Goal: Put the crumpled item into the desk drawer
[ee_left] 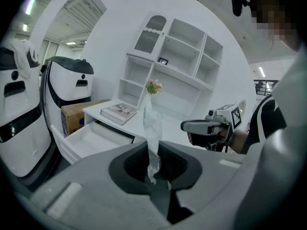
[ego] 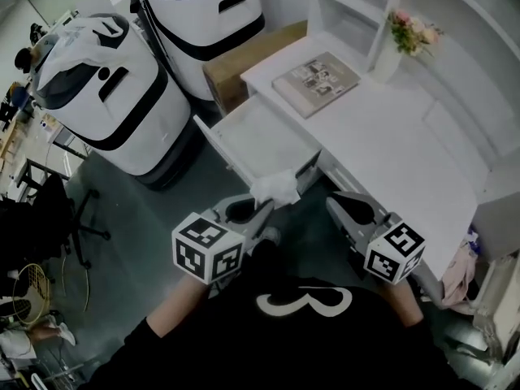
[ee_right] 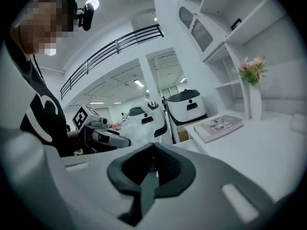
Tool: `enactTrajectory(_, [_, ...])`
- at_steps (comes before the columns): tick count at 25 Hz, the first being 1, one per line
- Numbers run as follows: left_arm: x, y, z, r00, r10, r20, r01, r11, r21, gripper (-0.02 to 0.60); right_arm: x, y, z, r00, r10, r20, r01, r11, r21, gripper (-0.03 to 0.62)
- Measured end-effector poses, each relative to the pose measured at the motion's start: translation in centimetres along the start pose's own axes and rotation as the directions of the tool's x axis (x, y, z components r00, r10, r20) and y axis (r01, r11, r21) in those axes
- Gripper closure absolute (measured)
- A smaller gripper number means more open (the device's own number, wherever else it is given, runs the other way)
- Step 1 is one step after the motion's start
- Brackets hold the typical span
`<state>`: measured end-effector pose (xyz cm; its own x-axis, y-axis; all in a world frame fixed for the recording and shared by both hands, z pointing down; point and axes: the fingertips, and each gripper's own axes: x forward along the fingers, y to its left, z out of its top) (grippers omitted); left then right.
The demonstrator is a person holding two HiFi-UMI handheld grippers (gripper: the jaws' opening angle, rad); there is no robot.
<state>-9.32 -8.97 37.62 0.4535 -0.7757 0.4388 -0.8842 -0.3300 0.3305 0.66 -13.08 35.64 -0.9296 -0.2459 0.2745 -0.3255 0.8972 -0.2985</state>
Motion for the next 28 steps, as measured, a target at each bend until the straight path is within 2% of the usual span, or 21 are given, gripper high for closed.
enactTrajectory(7, [4.7,6.9,2.9,0.994,-0.056,-0.099,0.061,0.997,0.050,0.534,5.2,-4.8,2.7,0.997,-0.080,0.007,0.080,0.996,0.044,0.592])
enactTrajectory(13, [8.9,12.3,3.2,0.975,-0.069,-0.212,0.092,0.991,0.101,0.534,8.1,-8.6,4.0,0.989,-0.149,0.016,0.147,0.986,0.079,0.592])
enactTrajectory(20, [13.8,16.6,1.7,0.929,-0.067,-0.365,0.153,0.965,0.213,0.534,10.1,-12.4,4.4,0.976,-0.217,0.016,0.214,0.969,0.121,0.592])
enactTrajectory(25, [16.9,18.4,0.7,0.891,-0.111,-0.440,0.230,0.946,0.227,0.534,10.7,-14.3,3.5,0.964,-0.265,0.004,0.262,0.953,0.151,0.592])
enactTrajectory(28, [18.5,19.4,-0.3,0.862,-0.129,-0.491,0.259,0.943,0.207,0.534,10.8,-15.4,2.8,0.955,-0.298,-0.004,0.294,0.940,0.171,0.592])
